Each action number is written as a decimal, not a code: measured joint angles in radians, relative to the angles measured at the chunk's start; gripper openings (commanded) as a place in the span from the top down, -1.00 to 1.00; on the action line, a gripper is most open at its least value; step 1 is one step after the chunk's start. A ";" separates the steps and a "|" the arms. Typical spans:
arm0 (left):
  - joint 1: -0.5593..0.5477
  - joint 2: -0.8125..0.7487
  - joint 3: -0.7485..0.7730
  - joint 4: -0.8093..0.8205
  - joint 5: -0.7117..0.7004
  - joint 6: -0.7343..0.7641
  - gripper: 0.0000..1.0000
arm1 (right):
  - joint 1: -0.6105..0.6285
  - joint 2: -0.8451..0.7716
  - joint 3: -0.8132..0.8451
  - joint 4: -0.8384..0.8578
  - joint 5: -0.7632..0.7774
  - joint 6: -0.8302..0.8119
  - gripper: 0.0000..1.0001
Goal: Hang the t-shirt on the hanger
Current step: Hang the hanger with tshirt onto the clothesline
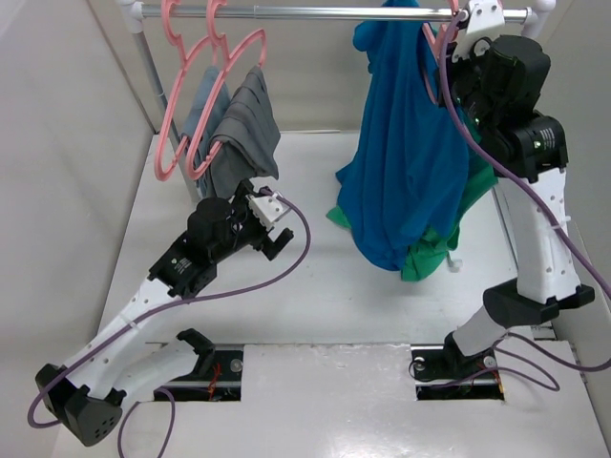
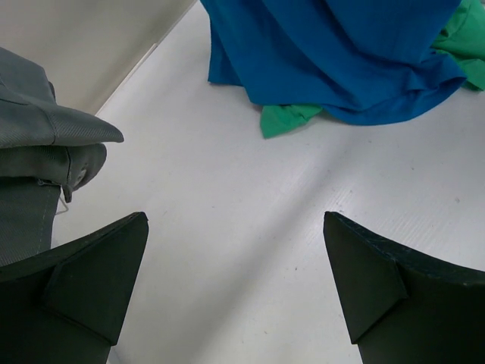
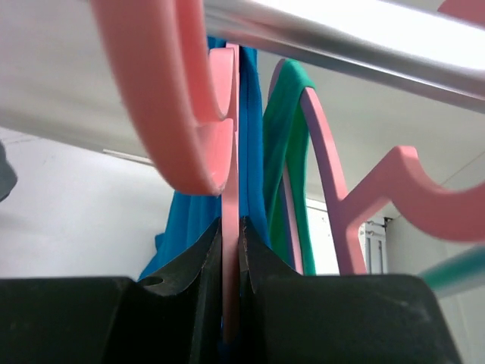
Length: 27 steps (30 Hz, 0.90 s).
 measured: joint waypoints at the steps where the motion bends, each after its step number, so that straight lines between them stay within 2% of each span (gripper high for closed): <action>1: 0.000 -0.002 -0.002 -0.001 -0.001 0.000 -1.00 | -0.008 0.006 -0.006 0.011 -0.002 0.008 1.00; 8: 0.000 -0.018 -0.020 -0.002 -0.011 0.000 -1.00 | -0.014 -0.018 -0.181 0.136 -0.035 0.063 1.00; 14: 0.000 -0.034 -0.031 -0.005 -0.015 0.000 -1.00 | -0.014 -0.053 -0.266 0.219 -0.071 0.088 1.00; 15: 0.000 -0.037 -0.033 -0.005 -0.016 0.000 -1.00 | -0.014 -0.067 -0.284 0.227 -0.077 0.090 0.94; 16: 0.000 -0.040 -0.035 -0.005 -0.016 0.000 -1.00 | -0.014 -0.081 -0.300 0.232 -0.084 0.091 0.75; 17: 0.000 -0.042 -0.036 -0.005 -0.017 0.000 -1.00 | -0.014 -0.095 -0.312 0.235 -0.092 0.092 0.18; 18: 0.000 -0.044 -0.039 -0.005 -0.018 0.000 -1.00 | -0.014 -0.106 -0.321 0.235 -0.099 0.095 -0.06; 21: 0.000 -0.045 -0.042 -0.007 -0.019 0.000 -1.00 | -0.014 -0.150 -0.352 0.235 -0.128 0.087 -0.53; 22: 0.000 -0.047 -0.042 -0.007 -0.019 0.000 -1.00 | -0.013 -0.170 -0.364 0.235 -0.136 0.082 -0.63; 26: 0.000 -0.058 -0.056 -0.003 -0.019 0.000 -1.00 | 0.009 -0.280 -0.434 0.245 -0.127 0.051 -0.84; 27: 0.000 -0.062 -0.062 -0.006 -0.019 0.000 -1.00 | 0.022 -0.315 -0.457 0.252 -0.118 0.039 -0.84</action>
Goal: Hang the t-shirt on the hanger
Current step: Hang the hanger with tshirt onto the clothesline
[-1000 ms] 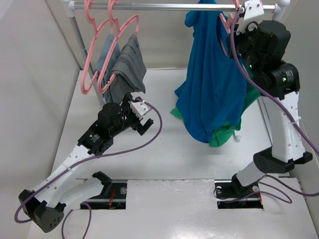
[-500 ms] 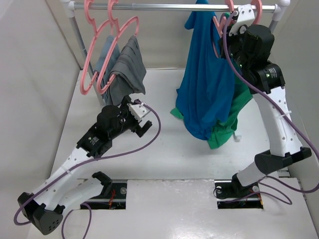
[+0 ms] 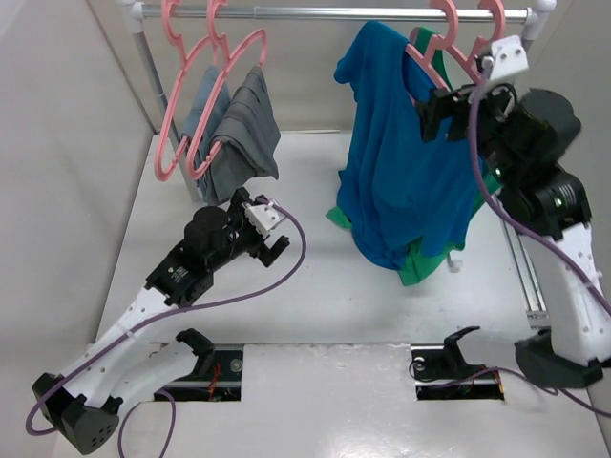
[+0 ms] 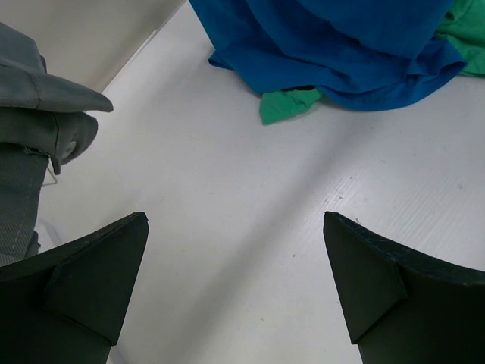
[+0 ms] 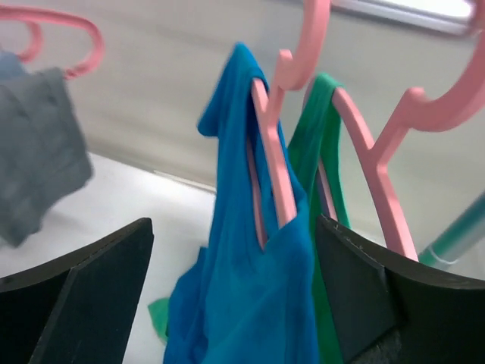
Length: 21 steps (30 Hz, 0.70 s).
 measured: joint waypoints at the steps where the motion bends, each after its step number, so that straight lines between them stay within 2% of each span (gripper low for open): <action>1: 0.000 -0.003 -0.005 0.000 0.000 0.000 -1.00 | 0.017 -0.034 -0.022 0.015 0.011 -0.011 -0.84; 5: 0.000 -0.012 -0.030 0.001 0.000 0.000 -1.00 | 0.111 -0.178 -0.088 0.071 0.037 -0.071 -0.87; 6: 0.000 -0.014 -0.038 0.002 0.000 0.000 -1.00 | 0.135 -0.204 -0.089 0.084 0.037 -0.092 -0.99; 7: 0.000 -0.019 -0.048 0.006 0.000 0.000 -1.00 | 0.155 -0.223 -0.089 0.098 0.032 -0.111 -0.99; 11: 0.008 -0.039 -0.110 0.032 -0.005 -0.019 -1.00 | 0.239 -0.318 -0.163 0.187 -0.055 -0.198 -0.99; 17: 0.104 -0.104 -0.294 0.138 -0.040 -0.159 -1.00 | 0.280 -0.413 -0.572 0.268 -0.288 -0.240 -0.99; 21: 0.185 -0.128 -0.388 0.195 -0.077 -0.246 -1.00 | 0.315 -0.416 -0.905 0.256 -0.304 -0.188 -0.99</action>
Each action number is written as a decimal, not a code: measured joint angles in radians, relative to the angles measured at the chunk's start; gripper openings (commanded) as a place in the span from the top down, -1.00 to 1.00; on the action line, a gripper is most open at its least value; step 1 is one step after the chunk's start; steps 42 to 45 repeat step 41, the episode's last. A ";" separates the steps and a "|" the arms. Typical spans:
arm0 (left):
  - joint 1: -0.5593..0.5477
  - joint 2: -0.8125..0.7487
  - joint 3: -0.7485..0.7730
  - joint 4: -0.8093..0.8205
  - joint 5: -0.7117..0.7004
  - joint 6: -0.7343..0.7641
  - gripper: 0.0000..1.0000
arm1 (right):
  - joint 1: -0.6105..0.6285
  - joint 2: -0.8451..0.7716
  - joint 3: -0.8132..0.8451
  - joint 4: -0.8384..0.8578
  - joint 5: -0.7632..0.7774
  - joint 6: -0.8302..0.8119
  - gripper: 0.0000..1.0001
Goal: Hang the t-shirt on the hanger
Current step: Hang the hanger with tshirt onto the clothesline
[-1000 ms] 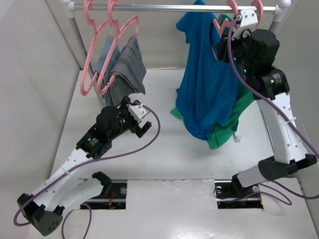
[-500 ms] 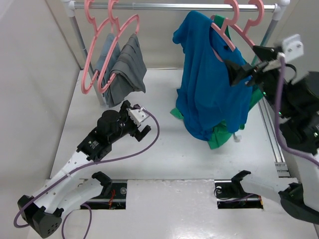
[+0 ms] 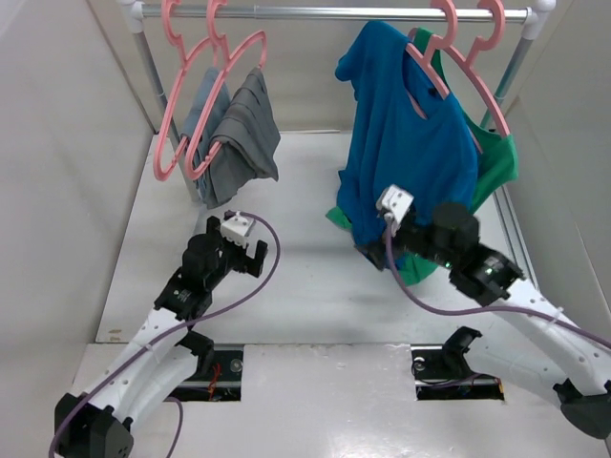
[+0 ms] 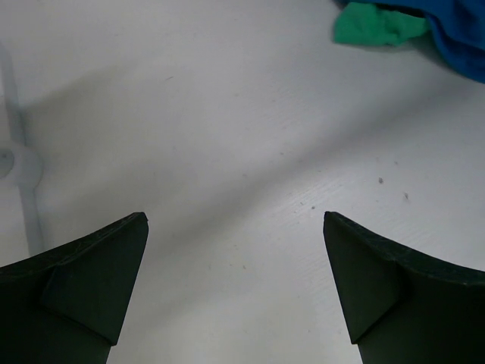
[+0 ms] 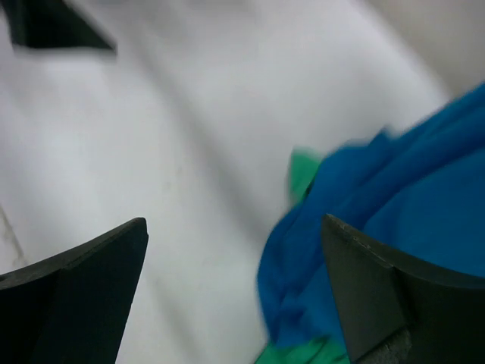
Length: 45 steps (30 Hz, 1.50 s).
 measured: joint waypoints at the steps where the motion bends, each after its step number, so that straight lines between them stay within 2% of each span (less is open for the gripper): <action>1: 0.017 -0.006 -0.015 0.015 -0.008 -0.013 -1.00 | 0.009 -0.008 -0.075 -0.011 0.015 0.019 -0.99; 6: 0.063 -0.028 -0.051 0.095 -0.024 -0.061 -1.00 | 0.023 -0.134 -0.341 -0.007 0.153 0.166 -0.99; 17: 0.164 -0.073 -0.084 0.156 0.011 -0.103 -1.00 | -0.018 -0.315 -0.665 0.006 0.338 0.516 -0.99; 25: 0.212 -0.090 -0.094 0.171 0.062 -0.108 -1.00 | -0.032 -0.445 -0.687 -0.045 0.460 0.665 -0.99; 33: 0.219 -0.090 -0.100 0.171 0.078 -0.109 -1.00 | -0.036 -0.451 -0.687 -0.089 0.544 0.715 -0.99; 45: 0.227 -0.090 -0.100 0.172 0.081 -0.111 -1.00 | -0.036 -0.451 -0.687 -0.095 0.575 0.745 -0.99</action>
